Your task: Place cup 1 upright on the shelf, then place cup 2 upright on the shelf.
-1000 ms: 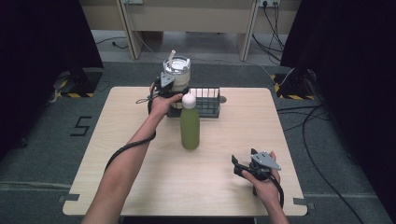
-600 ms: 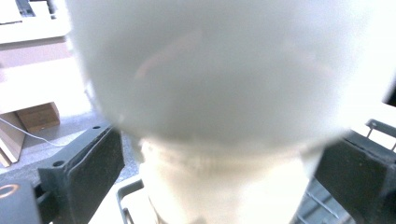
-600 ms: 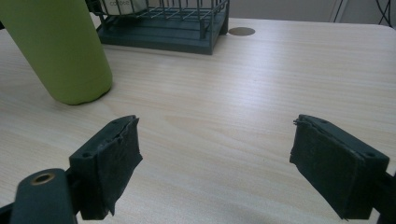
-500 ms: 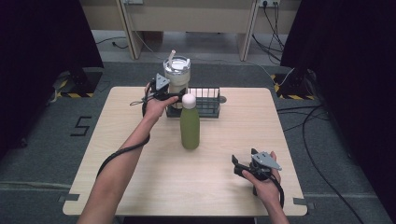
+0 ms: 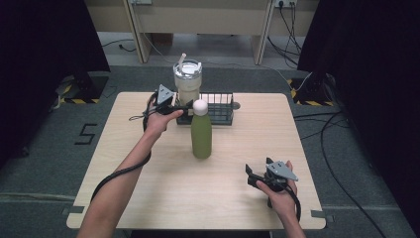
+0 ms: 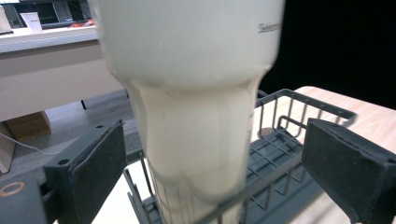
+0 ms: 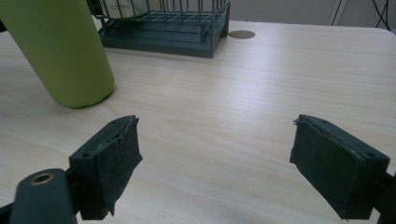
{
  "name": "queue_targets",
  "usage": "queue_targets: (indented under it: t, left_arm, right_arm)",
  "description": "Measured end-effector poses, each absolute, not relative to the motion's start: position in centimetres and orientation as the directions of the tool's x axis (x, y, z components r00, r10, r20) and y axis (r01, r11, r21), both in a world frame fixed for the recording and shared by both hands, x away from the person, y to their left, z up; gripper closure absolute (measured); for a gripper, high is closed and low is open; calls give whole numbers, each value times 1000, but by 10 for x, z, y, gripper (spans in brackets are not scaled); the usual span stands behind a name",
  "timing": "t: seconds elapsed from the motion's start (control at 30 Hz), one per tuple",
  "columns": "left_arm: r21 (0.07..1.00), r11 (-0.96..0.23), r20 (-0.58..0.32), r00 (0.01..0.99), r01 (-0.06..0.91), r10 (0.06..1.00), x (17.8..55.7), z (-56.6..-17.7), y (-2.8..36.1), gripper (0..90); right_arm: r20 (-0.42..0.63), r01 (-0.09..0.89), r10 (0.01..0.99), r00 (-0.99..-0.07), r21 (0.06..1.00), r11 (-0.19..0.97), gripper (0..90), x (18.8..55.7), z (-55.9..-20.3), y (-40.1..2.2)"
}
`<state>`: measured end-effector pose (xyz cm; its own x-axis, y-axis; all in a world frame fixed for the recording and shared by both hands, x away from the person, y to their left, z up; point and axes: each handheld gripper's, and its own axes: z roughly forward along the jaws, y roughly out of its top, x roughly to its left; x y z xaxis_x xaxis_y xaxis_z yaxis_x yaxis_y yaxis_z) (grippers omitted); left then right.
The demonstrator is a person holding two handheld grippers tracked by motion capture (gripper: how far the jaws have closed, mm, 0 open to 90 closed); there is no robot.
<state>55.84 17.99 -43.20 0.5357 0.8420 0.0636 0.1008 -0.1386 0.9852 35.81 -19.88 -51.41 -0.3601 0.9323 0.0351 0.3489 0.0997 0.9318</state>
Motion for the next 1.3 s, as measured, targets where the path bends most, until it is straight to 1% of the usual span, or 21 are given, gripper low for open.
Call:
queue_targets:
  t: [0.13,0.27,0.3,0.37,0.47,0.57,0.7,0.83,0.9,1.3]
  left_arm:
    - [988,-135,71,543,79,837,542,-429,188,62]
    - [989,-129,71,528,74,846,529,-429,196,66]
    - [990,-120,65,523,73,850,525,-429,199,68]
    - [994,-68,14,521,86,854,518,-428,204,73]
    - [993,-99,51,511,68,858,509,-428,209,75]
    - [991,-116,71,495,60,866,502,-429,219,77]
    - [990,-127,78,492,66,867,492,-434,227,82]
    - [989,-132,80,494,71,866,483,-439,232,83]
    - [991,-105,52,490,81,870,479,-443,234,84]
    - [992,-105,59,468,73,882,456,-450,243,88]
  right_arm:
    - [32,345,931,-364,933,103,152,357,-513,-197]
    - [28,335,929,-369,936,105,152,357,-510,-196]
    - [28,332,929,-370,938,104,152,357,-510,-196]
    - [26,332,929,-369,937,105,152,356,-509,-197]
    - [50,333,928,-368,939,81,153,357,-507,-196]
    - [49,327,924,-379,941,85,153,359,-504,-193]
    - [54,319,914,-402,944,84,153,361,-500,-186]
    - [42,306,904,-425,947,100,153,361,-498,-182]
    - [40,304,903,-428,947,103,153,360,-498,-181]
    - [9,274,905,-425,954,119,154,354,-489,-175]
